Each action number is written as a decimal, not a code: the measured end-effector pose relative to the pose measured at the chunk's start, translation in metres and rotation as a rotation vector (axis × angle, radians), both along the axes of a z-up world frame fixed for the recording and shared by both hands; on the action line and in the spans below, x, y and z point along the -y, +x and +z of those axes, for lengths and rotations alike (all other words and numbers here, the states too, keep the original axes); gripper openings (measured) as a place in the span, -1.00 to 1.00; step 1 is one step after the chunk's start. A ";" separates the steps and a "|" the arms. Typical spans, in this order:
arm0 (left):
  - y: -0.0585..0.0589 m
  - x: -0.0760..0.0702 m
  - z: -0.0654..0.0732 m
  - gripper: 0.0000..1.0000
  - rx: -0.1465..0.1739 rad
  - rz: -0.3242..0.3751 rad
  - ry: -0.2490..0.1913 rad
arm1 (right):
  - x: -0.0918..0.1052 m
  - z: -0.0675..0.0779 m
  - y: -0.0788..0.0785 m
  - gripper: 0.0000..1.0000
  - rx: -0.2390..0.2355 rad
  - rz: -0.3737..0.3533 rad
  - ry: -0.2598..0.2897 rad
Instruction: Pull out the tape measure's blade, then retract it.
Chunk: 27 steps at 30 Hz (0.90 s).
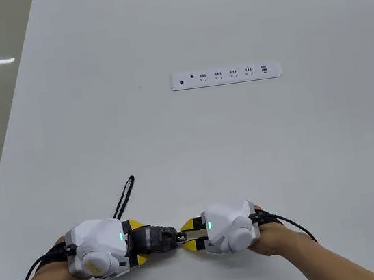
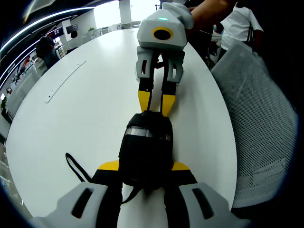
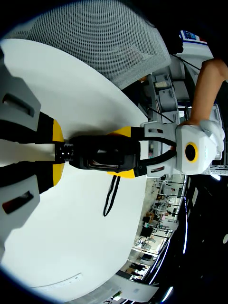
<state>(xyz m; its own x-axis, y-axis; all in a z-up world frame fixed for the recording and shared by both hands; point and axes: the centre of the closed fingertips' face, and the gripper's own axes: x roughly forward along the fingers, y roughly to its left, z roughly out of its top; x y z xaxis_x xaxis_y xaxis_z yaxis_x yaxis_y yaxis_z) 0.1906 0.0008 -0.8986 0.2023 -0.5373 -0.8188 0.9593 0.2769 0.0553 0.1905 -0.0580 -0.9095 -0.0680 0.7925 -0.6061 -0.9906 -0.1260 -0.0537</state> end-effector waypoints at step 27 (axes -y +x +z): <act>0.000 0.000 0.001 -0.41 -0.004 0.005 0.002 | 0.011 0.002 0.001 -0.79 -0.012 -0.008 -0.002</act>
